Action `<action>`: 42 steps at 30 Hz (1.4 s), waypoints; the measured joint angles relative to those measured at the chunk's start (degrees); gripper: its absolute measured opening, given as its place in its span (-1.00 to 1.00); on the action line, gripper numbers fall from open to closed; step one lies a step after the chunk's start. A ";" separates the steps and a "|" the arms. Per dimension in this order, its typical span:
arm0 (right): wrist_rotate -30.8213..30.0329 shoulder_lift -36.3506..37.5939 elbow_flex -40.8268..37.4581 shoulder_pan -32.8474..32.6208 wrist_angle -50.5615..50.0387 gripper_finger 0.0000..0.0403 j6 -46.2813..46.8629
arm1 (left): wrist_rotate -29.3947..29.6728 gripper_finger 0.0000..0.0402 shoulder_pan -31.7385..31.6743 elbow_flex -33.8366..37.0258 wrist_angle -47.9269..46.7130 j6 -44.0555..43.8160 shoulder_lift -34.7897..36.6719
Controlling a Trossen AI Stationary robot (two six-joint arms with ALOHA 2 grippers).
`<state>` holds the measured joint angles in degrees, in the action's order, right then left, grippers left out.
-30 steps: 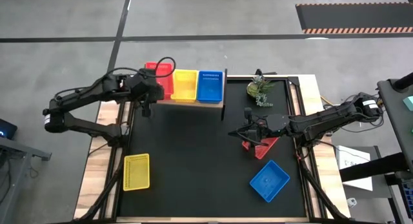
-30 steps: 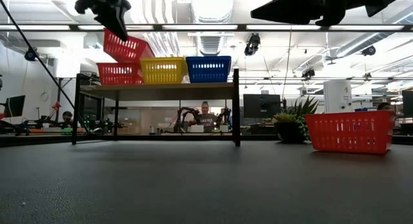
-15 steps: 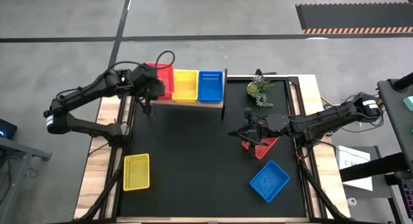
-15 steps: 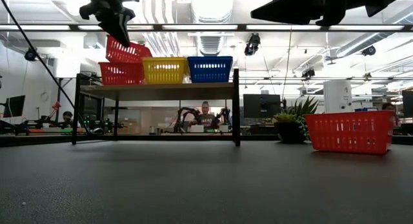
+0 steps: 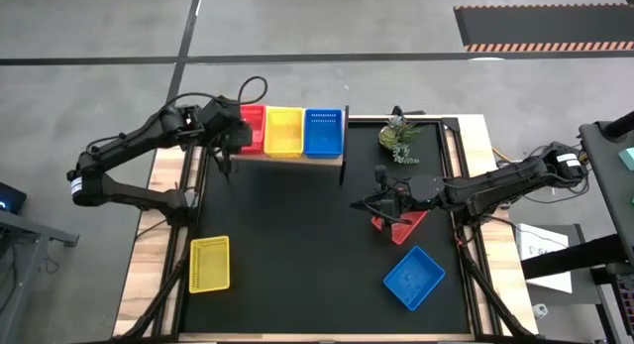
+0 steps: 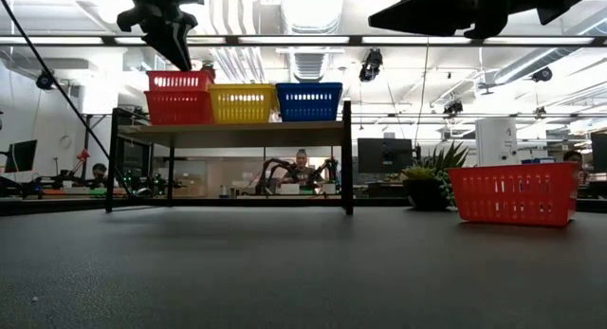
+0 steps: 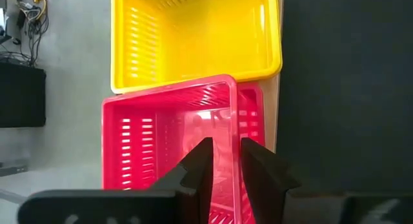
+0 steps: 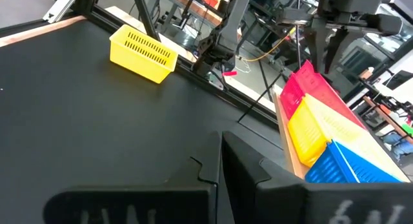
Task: Stack baskets on shelf by color
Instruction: Stack the yellow bin on top of the yellow bins on the shelf
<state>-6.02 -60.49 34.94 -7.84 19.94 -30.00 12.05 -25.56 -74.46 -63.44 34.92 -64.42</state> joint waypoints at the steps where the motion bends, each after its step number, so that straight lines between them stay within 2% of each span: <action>1: 0.00 0.00 0.00 0.00 0.00 -0.96 0.00 | 0.00 -0.68 0.00 0.00 0.00 0.00 0.00; 6: 0.00 0.00 0.00 -0.01 0.00 -0.96 0.27 | -0.02 -0.66 0.37 -0.04 -0.01 -0.30 0.36; 12: 0.00 0.00 0.00 -0.02 0.00 -0.96 0.39 | -0.25 -0.67 1.31 0.45 6.11 -10.52 0.79; 17: 0.00 0.00 0.00 0.00 0.00 -0.96 0.17 | -2.19 -0.75 3.13 4.71 11.71 -16.31 0.83; 20: 0.07 0.00 0.00 -0.01 0.00 -0.96 0.11 | -3.02 -0.84 8.18 6.88 13.50 -20.12 1.02; 25: 2.23 -0.04 0.00 0.00 -0.13 -0.96 -0.01 | -1.87 -0.98 21.34 9.86 21.31 -25.65 1.51; 30: 3.21 -0.04 0.00 0.58 0.36 -0.96 -0.90 | 7.87 -0.99 35.97 13.48 30.39 -31.28 1.49; 35: 3.51 -0.04 -0.02 2.62 0.54 -0.96 -0.62 | 15.70 -0.99 48.63 20.68 41.77 -38.66 0.48; 38: 3.52 -0.04 -0.02 3.38 0.93 -0.96 -0.59 | 17.10 -0.99 53.26 25.49 50.84 -42.25 -0.77; 42: 5.52 -0.04 -0.02 3.80 1.48 -0.96 -0.68 | 17.65 -0.99 56.34 30.33 62.05 -44.97 -3.17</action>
<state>-0.50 -60.53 34.92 -4.04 21.42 -30.67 29.70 30.78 -44.12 -1.39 -10.06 -67.59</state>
